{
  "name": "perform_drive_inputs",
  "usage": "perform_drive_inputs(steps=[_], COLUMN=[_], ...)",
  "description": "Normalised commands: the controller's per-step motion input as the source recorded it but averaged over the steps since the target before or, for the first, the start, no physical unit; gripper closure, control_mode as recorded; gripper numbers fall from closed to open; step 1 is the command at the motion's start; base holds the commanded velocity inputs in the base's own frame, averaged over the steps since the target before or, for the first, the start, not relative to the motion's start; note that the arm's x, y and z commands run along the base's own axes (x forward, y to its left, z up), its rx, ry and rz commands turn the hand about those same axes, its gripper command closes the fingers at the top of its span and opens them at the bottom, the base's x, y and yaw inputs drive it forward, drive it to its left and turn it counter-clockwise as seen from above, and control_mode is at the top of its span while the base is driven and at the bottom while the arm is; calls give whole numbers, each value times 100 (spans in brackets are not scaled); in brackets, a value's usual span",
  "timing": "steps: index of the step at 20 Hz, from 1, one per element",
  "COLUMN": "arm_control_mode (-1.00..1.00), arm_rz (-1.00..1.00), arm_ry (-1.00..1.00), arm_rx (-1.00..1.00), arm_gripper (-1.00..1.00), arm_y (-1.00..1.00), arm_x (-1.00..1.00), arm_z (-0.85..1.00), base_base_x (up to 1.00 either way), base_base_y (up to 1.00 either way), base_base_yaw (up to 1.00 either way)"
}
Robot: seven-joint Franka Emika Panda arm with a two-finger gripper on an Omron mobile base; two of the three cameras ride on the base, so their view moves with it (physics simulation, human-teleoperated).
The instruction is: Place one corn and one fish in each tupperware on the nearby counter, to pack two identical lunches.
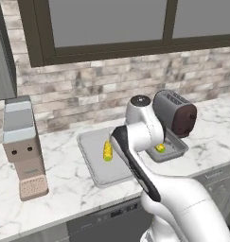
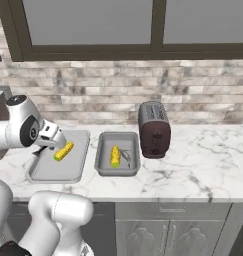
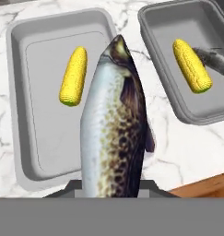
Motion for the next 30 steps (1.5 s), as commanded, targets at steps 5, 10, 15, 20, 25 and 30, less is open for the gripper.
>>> perform_drive_inputs(steps=[5,10,15,20,25,30], arm_control_mode=[-100,-100,-100,-100,-100,-100], arm_rz=[-3,0,0,0,-1,-7], arm_ry=[8,9,6,0,0,0], arm_rx=[0,1,0,0,0,0], arm_gripper=[100,100,100,100,100,-100], arm_y=[10,-3,10,0,0,8], arm_x=[82,44,4,26,78,58], arm_z=[-73,-82,-69,-20,-21,-15], base_base_x=[0,0,0,0,0,0], base_base_y=[0,0,0,0,0,0], base_base_yaw=[0,0,0,0,0,0])
